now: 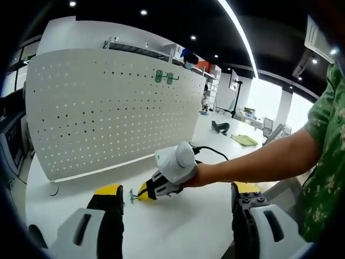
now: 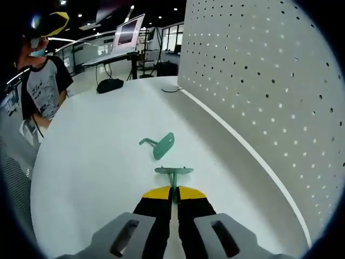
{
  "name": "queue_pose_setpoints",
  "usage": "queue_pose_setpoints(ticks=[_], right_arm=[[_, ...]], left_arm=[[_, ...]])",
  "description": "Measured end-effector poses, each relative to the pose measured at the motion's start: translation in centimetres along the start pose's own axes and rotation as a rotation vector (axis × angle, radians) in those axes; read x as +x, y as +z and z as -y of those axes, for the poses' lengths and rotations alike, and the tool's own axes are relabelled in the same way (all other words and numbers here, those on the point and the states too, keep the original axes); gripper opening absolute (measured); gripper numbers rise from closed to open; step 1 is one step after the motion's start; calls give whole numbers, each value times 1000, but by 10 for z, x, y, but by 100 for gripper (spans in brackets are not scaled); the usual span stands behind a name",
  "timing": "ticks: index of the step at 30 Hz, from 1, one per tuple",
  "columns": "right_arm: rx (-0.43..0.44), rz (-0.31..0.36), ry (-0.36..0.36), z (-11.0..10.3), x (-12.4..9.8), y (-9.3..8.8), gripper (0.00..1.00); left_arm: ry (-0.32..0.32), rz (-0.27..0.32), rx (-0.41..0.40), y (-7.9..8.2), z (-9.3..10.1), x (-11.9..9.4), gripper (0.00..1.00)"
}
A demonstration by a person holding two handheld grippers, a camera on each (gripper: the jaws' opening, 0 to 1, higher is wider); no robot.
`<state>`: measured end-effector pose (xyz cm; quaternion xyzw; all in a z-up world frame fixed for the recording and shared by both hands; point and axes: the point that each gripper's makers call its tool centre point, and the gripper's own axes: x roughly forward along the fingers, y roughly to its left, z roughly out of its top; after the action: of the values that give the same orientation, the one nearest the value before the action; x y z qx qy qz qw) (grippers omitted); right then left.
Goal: Insert the hook assembly into the mounting plate slot until the hook locks in place.
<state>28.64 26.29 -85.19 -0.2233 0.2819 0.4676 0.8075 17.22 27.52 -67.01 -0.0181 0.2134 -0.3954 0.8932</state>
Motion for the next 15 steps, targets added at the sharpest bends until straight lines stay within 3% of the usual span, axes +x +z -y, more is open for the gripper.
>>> queue_pose_setpoints(ticks=[15], right_arm=[[-5,-14,2,-1,-5,2,2]], left_arm=[[6,-2,6,0,-1,0,84]])
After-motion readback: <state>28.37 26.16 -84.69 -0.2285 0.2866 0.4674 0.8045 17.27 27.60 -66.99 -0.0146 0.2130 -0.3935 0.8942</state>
